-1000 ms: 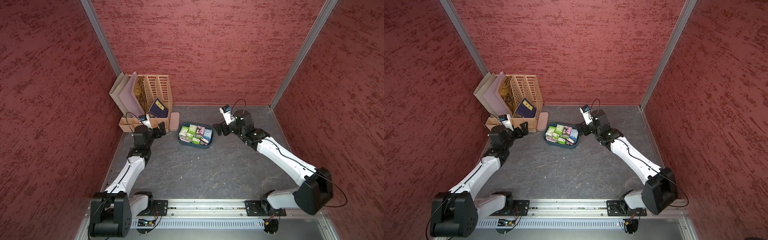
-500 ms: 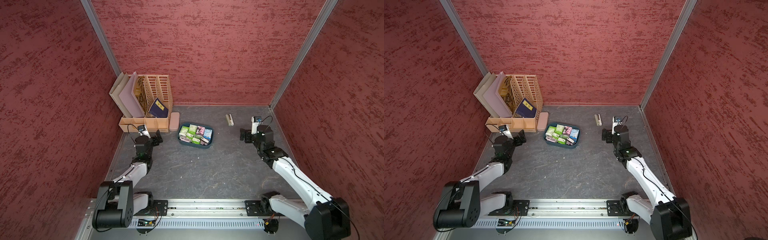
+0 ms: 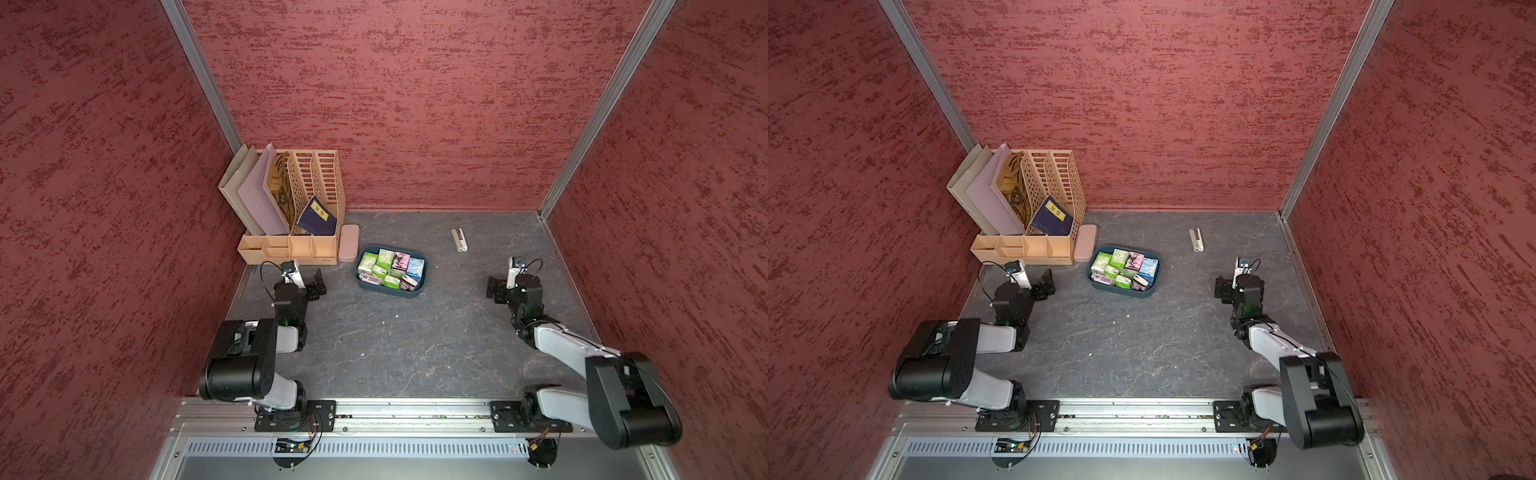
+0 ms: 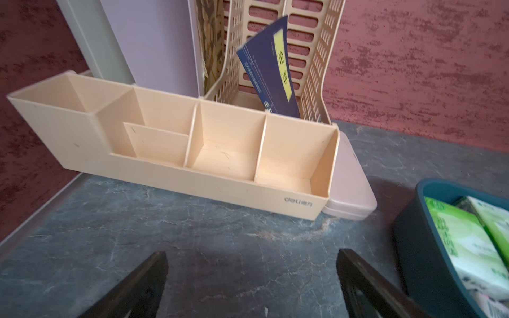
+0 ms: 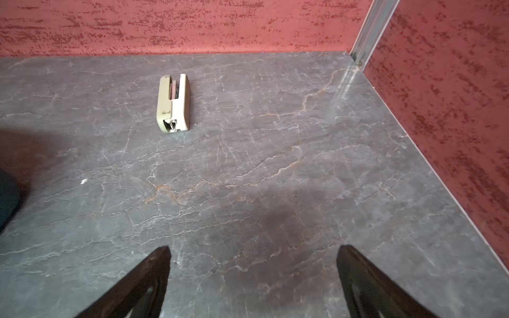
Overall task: Put the pocket tissues into the storage box
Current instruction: Reset both arms
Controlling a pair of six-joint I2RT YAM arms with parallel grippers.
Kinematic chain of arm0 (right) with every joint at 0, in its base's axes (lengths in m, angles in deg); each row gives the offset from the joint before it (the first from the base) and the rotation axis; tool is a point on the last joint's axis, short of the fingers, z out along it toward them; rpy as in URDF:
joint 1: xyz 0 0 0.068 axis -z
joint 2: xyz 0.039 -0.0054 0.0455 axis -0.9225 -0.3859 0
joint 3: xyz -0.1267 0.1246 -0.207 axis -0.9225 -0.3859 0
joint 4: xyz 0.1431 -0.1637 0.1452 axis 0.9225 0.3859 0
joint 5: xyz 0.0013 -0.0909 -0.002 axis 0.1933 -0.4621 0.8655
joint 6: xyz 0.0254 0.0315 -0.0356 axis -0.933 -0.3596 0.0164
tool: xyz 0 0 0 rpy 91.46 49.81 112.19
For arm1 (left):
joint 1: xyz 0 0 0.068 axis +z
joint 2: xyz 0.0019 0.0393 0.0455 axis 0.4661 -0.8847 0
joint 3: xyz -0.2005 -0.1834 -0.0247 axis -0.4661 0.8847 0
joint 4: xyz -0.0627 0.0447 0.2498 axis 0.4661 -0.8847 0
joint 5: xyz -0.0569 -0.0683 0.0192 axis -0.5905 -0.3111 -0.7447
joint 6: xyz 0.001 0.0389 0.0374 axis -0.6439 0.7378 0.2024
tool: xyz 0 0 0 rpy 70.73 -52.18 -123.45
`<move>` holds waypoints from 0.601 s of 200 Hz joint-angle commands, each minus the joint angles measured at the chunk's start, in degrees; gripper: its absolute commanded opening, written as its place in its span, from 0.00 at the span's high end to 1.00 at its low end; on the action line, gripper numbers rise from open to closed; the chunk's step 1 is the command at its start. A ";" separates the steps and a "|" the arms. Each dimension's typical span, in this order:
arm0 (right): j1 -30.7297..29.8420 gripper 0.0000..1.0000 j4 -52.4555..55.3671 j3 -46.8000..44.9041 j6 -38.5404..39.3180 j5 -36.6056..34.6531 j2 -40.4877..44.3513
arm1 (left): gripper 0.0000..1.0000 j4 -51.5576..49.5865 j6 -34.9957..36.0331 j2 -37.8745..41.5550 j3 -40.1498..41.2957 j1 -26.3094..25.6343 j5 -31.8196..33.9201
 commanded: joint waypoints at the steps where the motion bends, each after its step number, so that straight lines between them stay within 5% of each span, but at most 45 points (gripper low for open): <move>1: 0.32 0.01 -22.62 -1.14 3.34 1.32 -6.17 | 0.00 7.29 0.62 0.26 0.63 0.19 -1.25; 27: 0.40 0.02 -32.32 -2.70 3.18 -0.06 -13.57 | 0.00 4.26 0.74 -0.08 -1.44 0.19 -1.60; 60: 0.49 0.01 -29.41 -2.05 2.60 -0.31 -12.75 | 0.00 -5.45 3.09 -0.06 -6.55 -0.60 -4.49; 120: 0.49 0.01 -29.17 -1.87 2.54 -0.34 -12.71 | 0.00 -6.13 5.18 -0.33 -7.25 -2.30 -3.73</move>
